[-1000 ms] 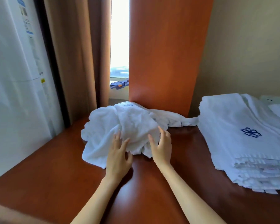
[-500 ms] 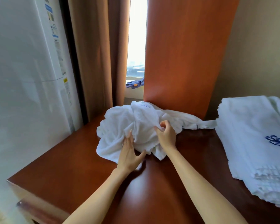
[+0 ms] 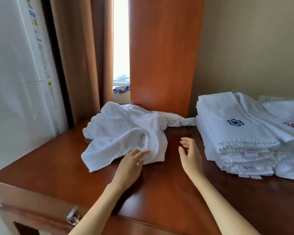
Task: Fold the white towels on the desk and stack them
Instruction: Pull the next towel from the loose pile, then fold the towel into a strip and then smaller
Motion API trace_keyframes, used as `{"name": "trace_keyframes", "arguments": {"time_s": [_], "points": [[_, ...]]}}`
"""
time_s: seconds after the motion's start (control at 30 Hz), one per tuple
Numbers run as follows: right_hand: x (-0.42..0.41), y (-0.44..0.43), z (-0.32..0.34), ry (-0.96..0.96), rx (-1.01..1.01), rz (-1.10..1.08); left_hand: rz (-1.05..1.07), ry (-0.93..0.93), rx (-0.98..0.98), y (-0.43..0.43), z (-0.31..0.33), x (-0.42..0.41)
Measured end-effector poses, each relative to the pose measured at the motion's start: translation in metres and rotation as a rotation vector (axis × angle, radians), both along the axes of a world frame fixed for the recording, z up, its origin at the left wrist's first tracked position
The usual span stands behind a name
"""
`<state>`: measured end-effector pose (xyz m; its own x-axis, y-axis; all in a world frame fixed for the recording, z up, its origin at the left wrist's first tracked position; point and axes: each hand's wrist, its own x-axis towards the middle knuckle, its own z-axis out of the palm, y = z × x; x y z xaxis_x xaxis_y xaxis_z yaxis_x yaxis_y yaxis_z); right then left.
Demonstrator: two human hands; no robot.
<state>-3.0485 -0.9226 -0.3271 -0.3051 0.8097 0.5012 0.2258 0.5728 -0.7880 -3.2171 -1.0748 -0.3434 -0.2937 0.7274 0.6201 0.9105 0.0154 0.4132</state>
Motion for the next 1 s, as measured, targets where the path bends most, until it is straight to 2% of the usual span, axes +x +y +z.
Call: {"name": "trace_keyframes", "arguments": {"time_s": [0.07, 0.13, 0.2, 0.27, 0.33, 0.4, 0.43, 0.5, 0.53, 0.6, 0.67, 0.83, 0.93, 1.0], "points": [[0.007, -0.015, 0.002, 0.018, 0.162, 0.014, -0.036, -0.036, 0.014, -0.012, 0.003, 0.021], [0.013, -0.031, 0.006, -0.042, 0.408, 0.050, -0.133, 0.031, 0.016, -0.026, 0.003, 0.048], [0.018, -0.044, 0.009, -0.147, 0.706, 0.139, -0.281, 0.087, -0.027, -0.041, -0.001, 0.074], [0.022, -0.049, 0.008, -0.350, 0.837, 0.318, -0.380, -0.017, -0.113, -0.054, 0.001, 0.087], [0.026, -0.048, 0.005, -0.533, 0.719, 0.412, -0.350, -0.116, -0.096, -0.057, 0.013, 0.081], [0.029, -0.045, 0.001, -0.532, 0.604, 0.399, -0.205, 0.043, -0.110, -0.046, 0.025, 0.058], [0.030, -0.044, 0.000, -0.500, 0.608, 0.358, -0.126, 0.169, -0.230, -0.037, 0.030, 0.043], [0.029, -0.039, 0.002, -0.466, 0.656, 0.253, -0.014, 0.326, -0.602, -0.018, 0.039, 0.013], [0.030, -0.036, 0.002, -0.471, 0.675, 0.215, 0.005, 0.325, -0.732, -0.008, 0.042, 0.000], [0.030, -0.033, 0.002, -0.471, 0.687, 0.150, -0.004, 0.205, -0.852, 0.009, 0.051, -0.021], [0.031, -0.032, 0.004, -0.454, 0.688, 0.100, 0.023, 0.012, -0.854, 0.024, 0.057, -0.033], [0.031, -0.035, 0.005, -0.502, 0.698, 0.026, 0.249, 0.047, -0.873, 0.054, 0.048, -0.046], [0.038, -0.036, 0.008, -0.537, 0.719, -0.058, 0.272, -0.094, -0.732, 0.056, 0.055, -0.052], [0.047, -0.035, 0.009, -0.543, 0.734, -0.117, 0.365, -0.149, -0.613, 0.046, 0.064, -0.068]]}}
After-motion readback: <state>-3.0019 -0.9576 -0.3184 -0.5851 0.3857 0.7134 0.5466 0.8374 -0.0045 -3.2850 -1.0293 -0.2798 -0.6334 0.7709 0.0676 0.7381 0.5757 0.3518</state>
